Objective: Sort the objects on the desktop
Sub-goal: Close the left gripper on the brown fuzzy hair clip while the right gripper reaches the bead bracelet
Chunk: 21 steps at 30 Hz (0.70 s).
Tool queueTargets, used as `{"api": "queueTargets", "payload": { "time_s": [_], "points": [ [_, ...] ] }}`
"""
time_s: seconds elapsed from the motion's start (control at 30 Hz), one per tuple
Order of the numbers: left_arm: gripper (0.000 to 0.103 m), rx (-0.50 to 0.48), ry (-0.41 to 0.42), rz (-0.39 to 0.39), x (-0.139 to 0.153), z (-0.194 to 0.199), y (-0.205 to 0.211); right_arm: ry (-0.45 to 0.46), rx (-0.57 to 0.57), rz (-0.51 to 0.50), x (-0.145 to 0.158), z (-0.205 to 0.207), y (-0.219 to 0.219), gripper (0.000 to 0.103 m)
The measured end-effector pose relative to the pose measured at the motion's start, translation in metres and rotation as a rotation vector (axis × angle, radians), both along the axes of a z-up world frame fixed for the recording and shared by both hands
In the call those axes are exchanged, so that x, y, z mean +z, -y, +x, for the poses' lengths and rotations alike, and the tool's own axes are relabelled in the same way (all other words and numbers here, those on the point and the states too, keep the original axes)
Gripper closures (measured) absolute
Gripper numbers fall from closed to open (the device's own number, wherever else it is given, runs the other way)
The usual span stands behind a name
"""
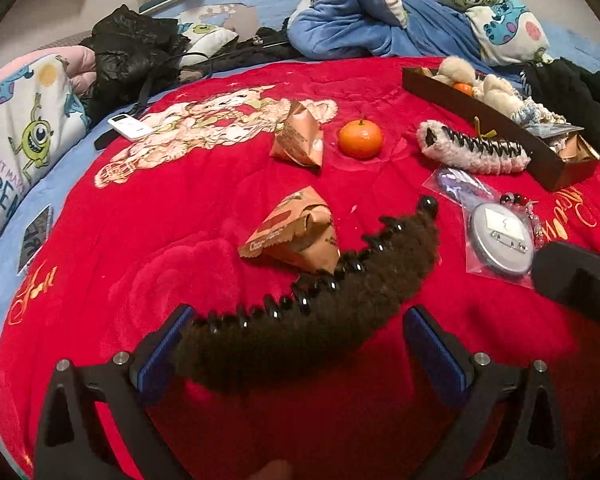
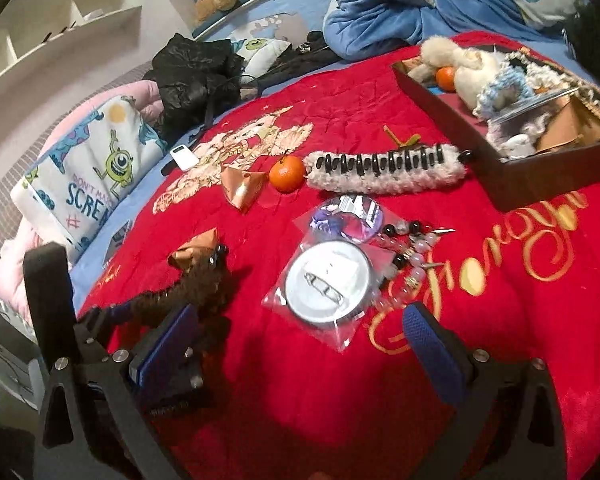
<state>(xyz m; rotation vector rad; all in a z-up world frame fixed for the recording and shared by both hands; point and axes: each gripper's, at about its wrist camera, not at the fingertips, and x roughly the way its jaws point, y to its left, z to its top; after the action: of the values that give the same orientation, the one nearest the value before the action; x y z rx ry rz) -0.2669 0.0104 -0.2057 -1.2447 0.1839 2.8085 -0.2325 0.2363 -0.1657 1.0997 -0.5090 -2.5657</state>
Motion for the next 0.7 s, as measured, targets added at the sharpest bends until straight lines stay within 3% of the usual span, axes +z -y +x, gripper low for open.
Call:
{"api": "queueTargets", "payload": {
  "time_s": [0.27,0.43,0.5,0.6,0.7],
  "points": [
    [0.0,-0.017,0.012,0.111,-0.011,-0.007,0.012,-0.047,-0.022,-0.077,-0.012,-0.008,-0.002,0.006],
    [0.001,-0.011,-0.006,0.096,-0.013,-0.004,0.007,-0.07,-0.037,-0.105,-0.015,-0.01,-0.004,0.029],
    [0.005,-0.012,-0.02,0.093,-0.012,0.0,0.005,-0.076,-0.038,-0.11,-0.016,-0.009,-0.004,0.035],
    [0.015,-0.019,-0.055,0.078,-0.011,0.007,0.001,-0.066,-0.039,-0.12,-0.019,-0.011,-0.006,0.052],
    [0.024,-0.04,-0.079,0.07,-0.01,0.013,-0.003,-0.065,-0.037,-0.116,-0.021,-0.012,-0.005,0.057]
  ]
}}
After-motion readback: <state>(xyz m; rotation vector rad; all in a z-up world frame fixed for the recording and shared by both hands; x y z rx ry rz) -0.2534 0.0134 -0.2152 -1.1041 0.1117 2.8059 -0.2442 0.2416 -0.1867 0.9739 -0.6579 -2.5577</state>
